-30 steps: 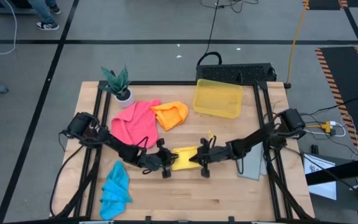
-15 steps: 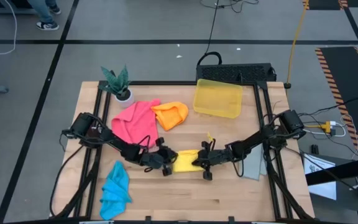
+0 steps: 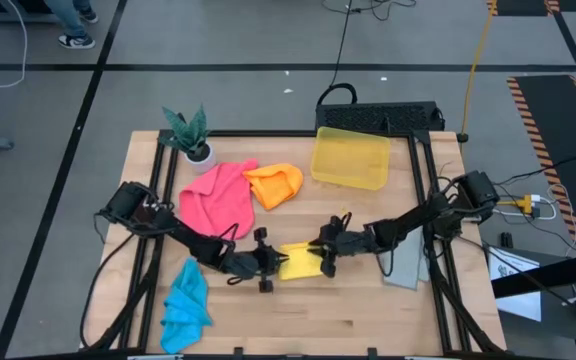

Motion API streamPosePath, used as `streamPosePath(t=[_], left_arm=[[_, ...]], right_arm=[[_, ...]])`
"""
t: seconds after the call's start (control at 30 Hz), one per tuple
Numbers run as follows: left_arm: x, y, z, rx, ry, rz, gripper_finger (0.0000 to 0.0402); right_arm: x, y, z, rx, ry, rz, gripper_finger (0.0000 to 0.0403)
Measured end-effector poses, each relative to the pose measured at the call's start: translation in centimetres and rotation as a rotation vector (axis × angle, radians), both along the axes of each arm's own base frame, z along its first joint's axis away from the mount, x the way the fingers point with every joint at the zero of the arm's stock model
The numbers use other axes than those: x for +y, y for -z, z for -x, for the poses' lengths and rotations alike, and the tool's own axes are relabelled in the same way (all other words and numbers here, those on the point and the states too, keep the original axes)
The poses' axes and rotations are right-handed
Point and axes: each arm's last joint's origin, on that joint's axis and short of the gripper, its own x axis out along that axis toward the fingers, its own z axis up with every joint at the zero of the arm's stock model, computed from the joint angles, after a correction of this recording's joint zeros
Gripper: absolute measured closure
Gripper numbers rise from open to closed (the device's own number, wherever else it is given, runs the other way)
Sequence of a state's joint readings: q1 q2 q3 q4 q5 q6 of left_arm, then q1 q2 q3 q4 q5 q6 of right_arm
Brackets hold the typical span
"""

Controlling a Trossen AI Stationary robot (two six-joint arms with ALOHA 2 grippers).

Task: Fold microfiber towels
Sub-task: Fold the yellow kitchen towel, then put the yellow kitchen towel into the yellow bin

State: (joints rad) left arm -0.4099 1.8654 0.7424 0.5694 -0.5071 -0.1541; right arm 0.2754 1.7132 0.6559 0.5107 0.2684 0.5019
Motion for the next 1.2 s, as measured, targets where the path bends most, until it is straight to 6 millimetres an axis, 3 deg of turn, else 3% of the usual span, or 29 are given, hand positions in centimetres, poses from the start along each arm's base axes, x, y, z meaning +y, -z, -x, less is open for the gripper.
streamPosePath(t=[0.13,0.37,0.9,1.2], left_arm=[[1.0,0.5,0.0,0.044,-0.073,0.028,0.0369],[1.3,0.9,0.1,0.084,-0.077,0.052,0.0369],[0.6,-1.1,0.6,0.028,-0.083,0.074,0.0369],[2.5,1.5,0.0,0.120,-0.156,0.083,0.0369]], right_arm=[[-0.9,1.1,0.3,0.089,0.099,-0.001,0.0314],[-0.8,2.2,0.3,0.117,0.086,0.030,0.0333],[1.1,-1.8,0.8,-0.032,-0.053,0.079,0.0344],[-0.1,1.5,0.4,0.100,-0.008,0.113,0.0344]])
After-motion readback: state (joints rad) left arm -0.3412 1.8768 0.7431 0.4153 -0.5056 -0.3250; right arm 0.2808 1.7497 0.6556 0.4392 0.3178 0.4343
